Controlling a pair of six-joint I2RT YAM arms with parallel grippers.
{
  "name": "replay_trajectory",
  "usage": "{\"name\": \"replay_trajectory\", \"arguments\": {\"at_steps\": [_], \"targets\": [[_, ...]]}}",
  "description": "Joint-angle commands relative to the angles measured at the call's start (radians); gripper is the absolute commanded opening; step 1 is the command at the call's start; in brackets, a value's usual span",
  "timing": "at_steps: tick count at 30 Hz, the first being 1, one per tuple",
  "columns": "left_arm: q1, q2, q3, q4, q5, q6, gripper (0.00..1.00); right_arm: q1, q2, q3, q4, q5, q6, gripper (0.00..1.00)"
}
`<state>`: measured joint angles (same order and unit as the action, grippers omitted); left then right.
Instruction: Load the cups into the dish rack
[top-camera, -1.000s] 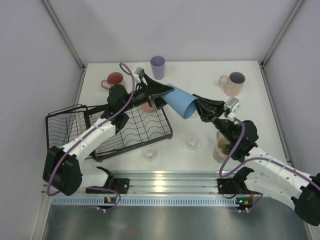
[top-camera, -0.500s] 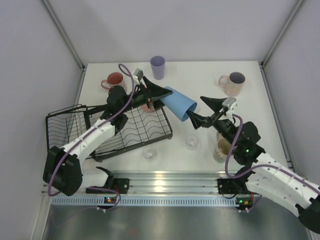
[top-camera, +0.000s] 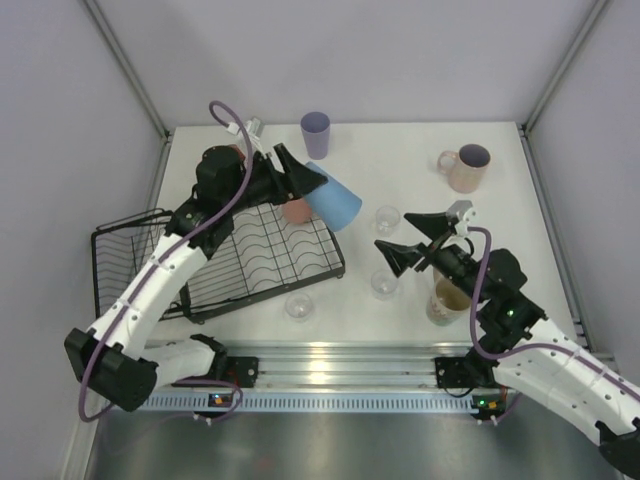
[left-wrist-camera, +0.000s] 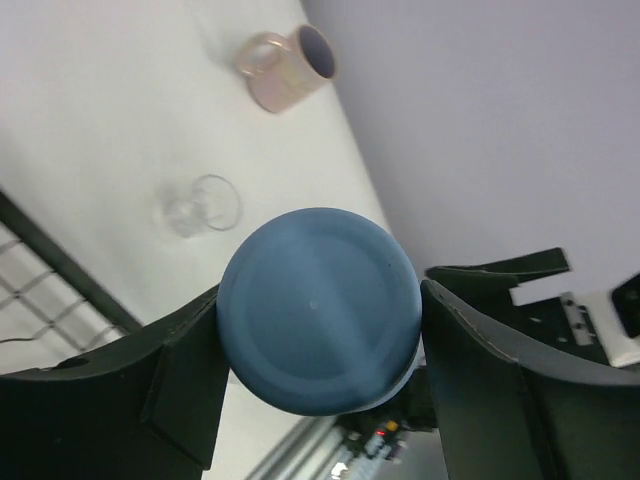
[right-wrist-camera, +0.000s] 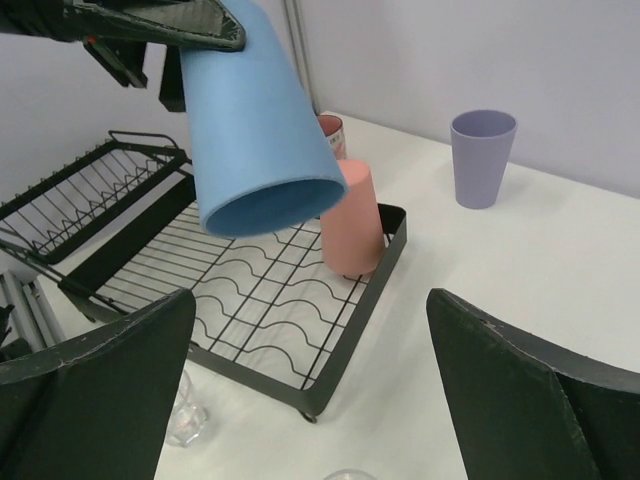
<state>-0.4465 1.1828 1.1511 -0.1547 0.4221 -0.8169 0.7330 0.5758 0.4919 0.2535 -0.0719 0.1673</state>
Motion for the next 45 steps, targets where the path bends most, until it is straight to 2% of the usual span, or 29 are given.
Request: {"name": "replay_trajectory", "arguments": {"at_steps": [1, 7, 16, 29, 45], "targets": [[0.002, -0.051, 0.088, -0.226, -0.23, 0.287, 0.0, 0.017, -0.007, 0.027, -0.007, 0.035, 0.008, 0.99], [-0.014, -0.009, 0.144, -0.354, -0.374, 0.429, 0.0, 0.017, 0.038, 0.037, 0.0, 0.044, 0.001, 0.99], [-0.116, 0.06, 0.127, -0.359, -0.644, 0.518, 0.0, 0.017, 0.056, 0.03, 0.006, 0.061, -0.02, 0.99], [-0.188, 0.149, 0.085, -0.342, -0.735, 0.496, 0.0, 0.017, 0.044, 0.005, 0.023, 0.064, -0.025, 0.99], [-0.219, 0.215, -0.019, -0.149, -0.792, 0.458, 0.0, 0.017, 0.006, -0.001, 0.006, 0.069, -0.035, 0.99]]}}
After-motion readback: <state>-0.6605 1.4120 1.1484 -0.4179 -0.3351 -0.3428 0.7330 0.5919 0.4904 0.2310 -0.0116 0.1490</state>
